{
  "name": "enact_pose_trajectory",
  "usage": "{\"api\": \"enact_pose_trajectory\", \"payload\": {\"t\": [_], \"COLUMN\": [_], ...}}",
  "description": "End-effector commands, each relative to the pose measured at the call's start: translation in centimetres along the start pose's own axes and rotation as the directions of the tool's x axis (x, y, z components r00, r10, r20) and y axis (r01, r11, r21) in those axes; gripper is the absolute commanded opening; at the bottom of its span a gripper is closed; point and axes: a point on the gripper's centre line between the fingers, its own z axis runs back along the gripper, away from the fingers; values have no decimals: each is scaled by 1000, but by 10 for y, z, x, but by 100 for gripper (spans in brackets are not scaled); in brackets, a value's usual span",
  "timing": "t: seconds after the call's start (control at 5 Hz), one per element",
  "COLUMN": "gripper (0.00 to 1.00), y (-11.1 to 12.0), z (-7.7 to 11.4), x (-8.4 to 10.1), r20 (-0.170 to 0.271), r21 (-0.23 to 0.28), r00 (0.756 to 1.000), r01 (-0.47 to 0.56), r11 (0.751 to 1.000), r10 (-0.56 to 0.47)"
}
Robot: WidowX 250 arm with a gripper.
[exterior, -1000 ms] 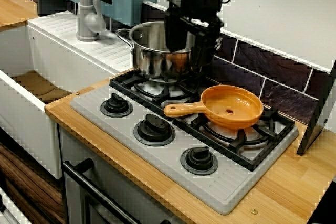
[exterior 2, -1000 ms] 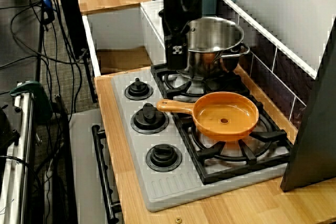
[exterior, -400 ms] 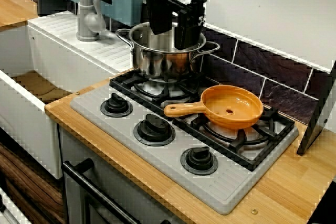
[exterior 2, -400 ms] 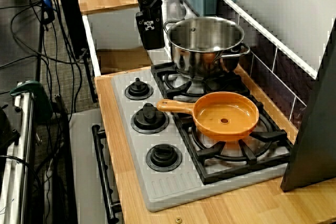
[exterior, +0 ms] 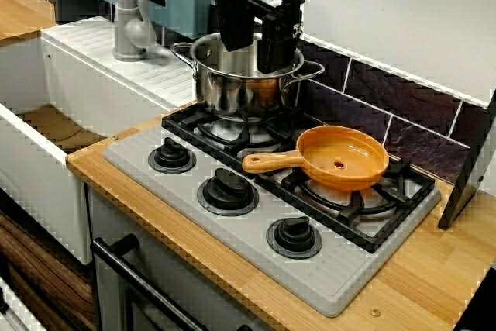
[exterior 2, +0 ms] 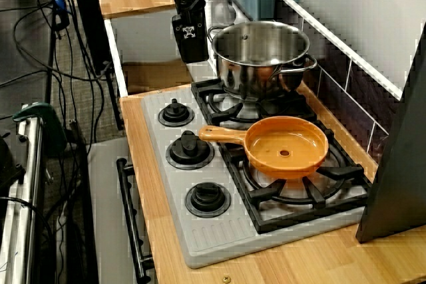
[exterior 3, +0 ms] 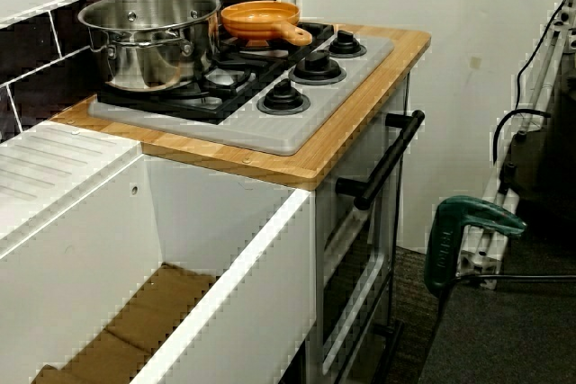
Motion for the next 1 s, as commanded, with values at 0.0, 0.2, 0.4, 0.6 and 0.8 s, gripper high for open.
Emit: {"api": "enact_pose_trajectory", "payload": {"t": [0.0,0.2,0.4,0.6,0.8], "gripper": [100,100,100,100,100], "y": [-19,-26,-35,-45,-51], "z": [14,9,-3,-28,-35], "x": [10,25,36,44,51], "r20": [116,145,146,103,90], "r21": [-35,-45,-54,-89,-90], "r00": [977,956,935,928,931], "r01": [183,263,332,366,362], "r11": [983,964,942,926,928], "r10": [-178,-254,-322,-357,-354]}}
